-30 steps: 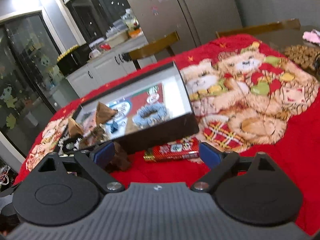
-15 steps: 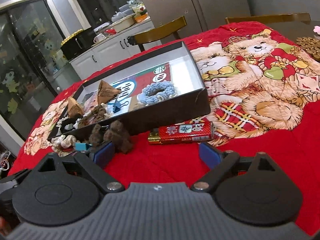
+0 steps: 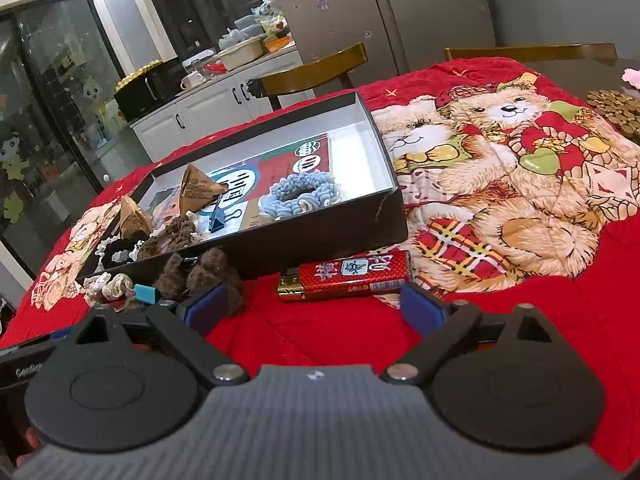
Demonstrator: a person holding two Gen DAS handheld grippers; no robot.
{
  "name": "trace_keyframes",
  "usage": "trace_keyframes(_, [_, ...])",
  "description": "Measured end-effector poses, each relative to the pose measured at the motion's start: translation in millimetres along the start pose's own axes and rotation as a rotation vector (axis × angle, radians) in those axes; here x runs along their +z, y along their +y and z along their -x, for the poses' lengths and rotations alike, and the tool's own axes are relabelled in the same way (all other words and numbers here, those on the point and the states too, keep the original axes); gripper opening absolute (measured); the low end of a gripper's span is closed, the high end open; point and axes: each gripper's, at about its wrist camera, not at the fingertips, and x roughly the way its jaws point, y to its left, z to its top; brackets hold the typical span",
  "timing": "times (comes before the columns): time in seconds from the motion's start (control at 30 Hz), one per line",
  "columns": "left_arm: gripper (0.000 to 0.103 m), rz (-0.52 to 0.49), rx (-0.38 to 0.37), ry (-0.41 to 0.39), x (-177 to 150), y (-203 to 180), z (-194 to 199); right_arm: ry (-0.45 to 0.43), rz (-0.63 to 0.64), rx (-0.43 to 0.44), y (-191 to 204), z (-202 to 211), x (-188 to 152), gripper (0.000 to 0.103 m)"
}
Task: Organize objects
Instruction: 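Withdraw both tools from the box toward the remaining objects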
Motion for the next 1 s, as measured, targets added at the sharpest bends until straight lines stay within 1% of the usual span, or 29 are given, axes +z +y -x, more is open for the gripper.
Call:
trace_keyframes(0.17, [0.099, -0.013, 0.044, 0.005, 1, -9, -8, -0.016, 0.056, -0.013, 5, -3, -4, 0.100])
trace_keyframes(0.27, [0.100, -0.064, 0.115, 0.030, 1, -19, -14, -0.035, 0.068, -0.024, 7, -5, -4, 0.100])
trace_keyframes(0.33, [0.100, -0.072, 0.125, 0.031, -1, -20, -14, -0.044, 0.081, -0.035, 9, -8, -4, 0.101])
trace_keyframes(0.4, [0.099, -0.058, 0.116, 0.026, -1, -17, -13, -0.046, 0.094, -0.051, 11, -11, -4, 0.101])
trace_keyframes(0.5, [0.095, -0.073, 0.132, 0.025, -2, -17, -12, -0.044, 0.108, -0.070, 14, -14, -3, 0.103])
trace_keyframes(0.57, [0.087, -0.087, 0.151, 0.023, -2, -18, -11, -0.037, 0.128, -0.087, 17, -16, -3, 0.102])
trace_keyframes(0.6, [0.084, -0.089, 0.158, 0.019, -3, -19, -10, -0.036, 0.135, -0.094, 18, -16, -3, 0.101])
trace_keyframes(0.63, [0.080, -0.089, 0.167, 0.014, -3, -19, -8, -0.037, 0.143, -0.101, 19, -16, -4, 0.097])
trace_keyframes(0.7, [0.080, -0.080, 0.160, 0.010, -4, -17, -6, -0.040, 0.151, -0.124, 20, -15, -4, 0.091])
trace_keyframes(0.77, [0.080, -0.081, 0.156, 0.009, -4, -16, -6, -0.044, 0.155, -0.152, 21, -15, -5, 0.083])
trace_keyframes(0.87, [0.080, -0.082, 0.146, 0.007, -4, -15, -4, -0.049, 0.166, -0.183, 22, -14, -6, 0.074])
trace_keyframes(0.93, [0.080, -0.078, 0.135, 0.004, -6, -14, -1, -0.049, 0.170, -0.189, 22, -14, -7, 0.072])
trace_keyframes(1.0, [0.080, -0.082, 0.126, 0.004, -7, -13, 1, -0.050, 0.164, -0.178, 20, -14, -6, 0.073])
